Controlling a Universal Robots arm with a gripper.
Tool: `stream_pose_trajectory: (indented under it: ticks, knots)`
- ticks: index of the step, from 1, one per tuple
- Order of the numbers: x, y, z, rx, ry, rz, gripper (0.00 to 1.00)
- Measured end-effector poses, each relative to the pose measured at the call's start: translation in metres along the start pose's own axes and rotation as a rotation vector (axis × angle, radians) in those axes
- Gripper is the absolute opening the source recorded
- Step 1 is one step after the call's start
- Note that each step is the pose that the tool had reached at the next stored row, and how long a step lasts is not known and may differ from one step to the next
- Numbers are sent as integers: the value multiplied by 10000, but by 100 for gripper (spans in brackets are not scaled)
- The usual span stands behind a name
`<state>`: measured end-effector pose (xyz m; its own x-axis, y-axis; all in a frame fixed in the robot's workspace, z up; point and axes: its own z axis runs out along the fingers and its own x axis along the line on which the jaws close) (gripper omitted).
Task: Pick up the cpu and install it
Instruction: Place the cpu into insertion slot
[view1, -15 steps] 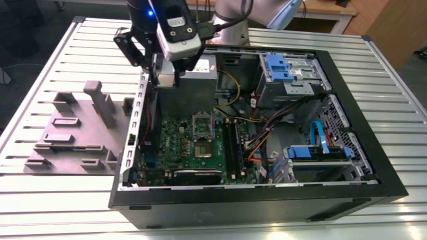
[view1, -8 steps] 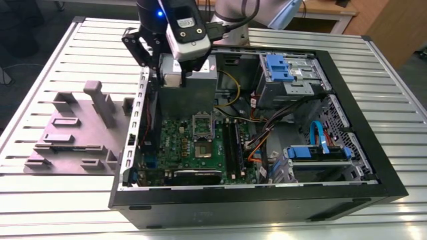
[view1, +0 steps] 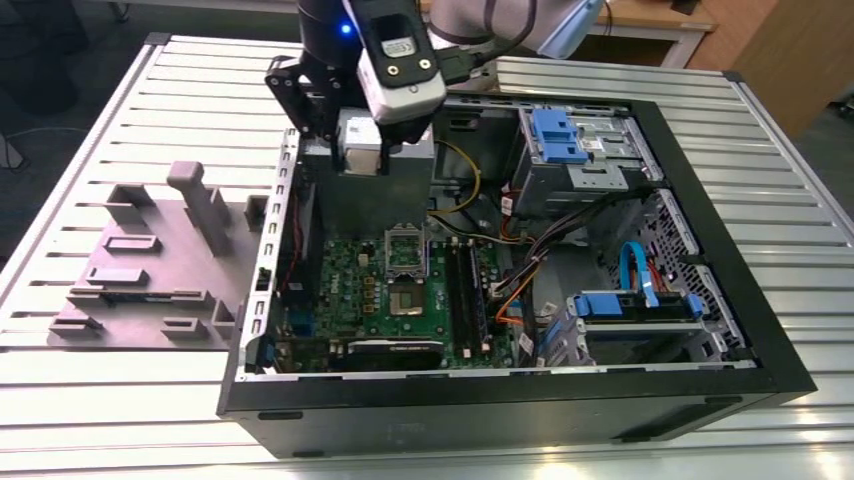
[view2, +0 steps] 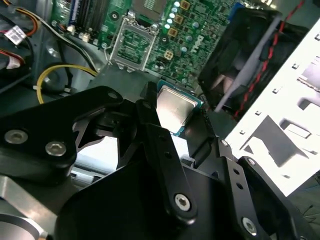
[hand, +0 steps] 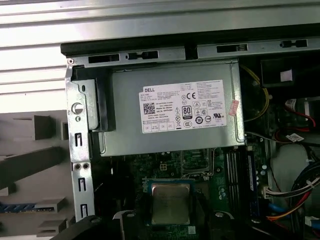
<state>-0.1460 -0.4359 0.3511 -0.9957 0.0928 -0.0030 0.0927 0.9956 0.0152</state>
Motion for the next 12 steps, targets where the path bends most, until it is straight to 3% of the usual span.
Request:
stream_pose_trajectory:
  ticks: [12]
  knots:
    - [-330, 31, 2, 0, -1, 28, 47]
